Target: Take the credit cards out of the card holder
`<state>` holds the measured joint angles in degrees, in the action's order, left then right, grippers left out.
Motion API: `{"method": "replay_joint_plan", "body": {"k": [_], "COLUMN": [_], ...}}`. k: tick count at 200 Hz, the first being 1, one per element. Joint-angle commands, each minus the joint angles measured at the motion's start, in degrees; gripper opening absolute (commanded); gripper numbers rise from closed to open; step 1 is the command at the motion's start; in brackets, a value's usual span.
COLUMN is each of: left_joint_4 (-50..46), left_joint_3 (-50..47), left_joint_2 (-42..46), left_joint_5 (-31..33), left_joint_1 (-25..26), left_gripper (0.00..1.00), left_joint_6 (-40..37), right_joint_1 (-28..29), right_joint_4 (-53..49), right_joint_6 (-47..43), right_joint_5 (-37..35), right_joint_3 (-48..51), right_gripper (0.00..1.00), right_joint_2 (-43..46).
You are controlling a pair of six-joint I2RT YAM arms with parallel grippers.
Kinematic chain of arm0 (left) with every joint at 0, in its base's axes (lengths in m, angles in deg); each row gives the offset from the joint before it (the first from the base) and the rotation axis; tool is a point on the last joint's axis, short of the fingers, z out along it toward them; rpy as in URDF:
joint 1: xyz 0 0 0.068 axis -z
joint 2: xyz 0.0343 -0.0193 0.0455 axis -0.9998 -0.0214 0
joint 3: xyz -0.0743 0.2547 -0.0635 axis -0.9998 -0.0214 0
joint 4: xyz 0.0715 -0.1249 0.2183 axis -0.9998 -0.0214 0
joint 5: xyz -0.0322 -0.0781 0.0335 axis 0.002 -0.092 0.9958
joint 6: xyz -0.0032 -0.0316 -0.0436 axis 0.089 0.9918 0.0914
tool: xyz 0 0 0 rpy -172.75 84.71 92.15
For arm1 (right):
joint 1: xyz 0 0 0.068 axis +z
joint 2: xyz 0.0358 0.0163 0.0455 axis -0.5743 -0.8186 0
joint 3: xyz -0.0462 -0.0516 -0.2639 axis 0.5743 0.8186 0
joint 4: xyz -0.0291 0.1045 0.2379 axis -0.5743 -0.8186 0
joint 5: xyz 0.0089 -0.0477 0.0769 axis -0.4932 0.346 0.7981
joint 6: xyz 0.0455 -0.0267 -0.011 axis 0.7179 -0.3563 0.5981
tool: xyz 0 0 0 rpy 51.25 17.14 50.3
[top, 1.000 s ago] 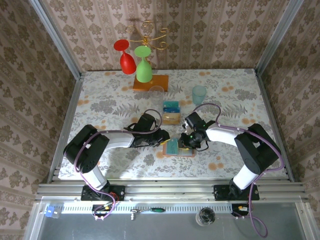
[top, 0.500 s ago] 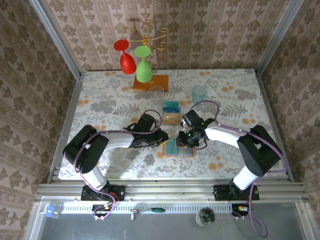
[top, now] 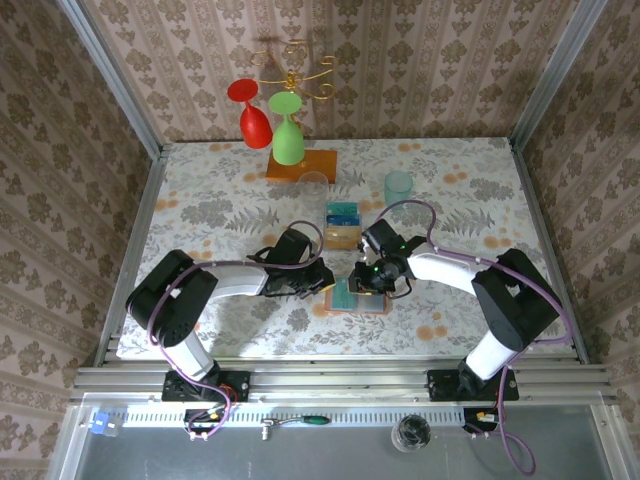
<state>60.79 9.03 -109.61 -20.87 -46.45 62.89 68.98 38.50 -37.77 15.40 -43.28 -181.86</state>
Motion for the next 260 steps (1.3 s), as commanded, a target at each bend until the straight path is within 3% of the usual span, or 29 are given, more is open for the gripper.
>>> {"method": "replay_joint_plan", "body": {"k": [1, 137, 260], "left_joint_4": [-1.5, -4.2, -5.0], "left_joint_3": [-0.8, -1.4, -1.1], "left_joint_2": [0.8, -0.2, -0.8], "left_joint_5": [-0.6, 1.4, 1.4], "left_joint_1": [0.1, 0.1, 0.1], "left_gripper": [0.06, 0.04, 0.03], "left_joint_6": [-1.7, -3.1, -3.4], "right_joint_1": [0.4, 0.7, 0.9], "right_joint_4": [0.7, 2.9, -2.7], "right_joint_6": [0.7, 1.1, -1.0], "right_joint_5": [1.3, 3.1, -2.1], "right_joint_3": [-1.7, -2.1, -2.8], "right_gripper": [0.24, 0.2, 0.24], "right_joint_2": [-1.2, -4.6, -3.1]}}
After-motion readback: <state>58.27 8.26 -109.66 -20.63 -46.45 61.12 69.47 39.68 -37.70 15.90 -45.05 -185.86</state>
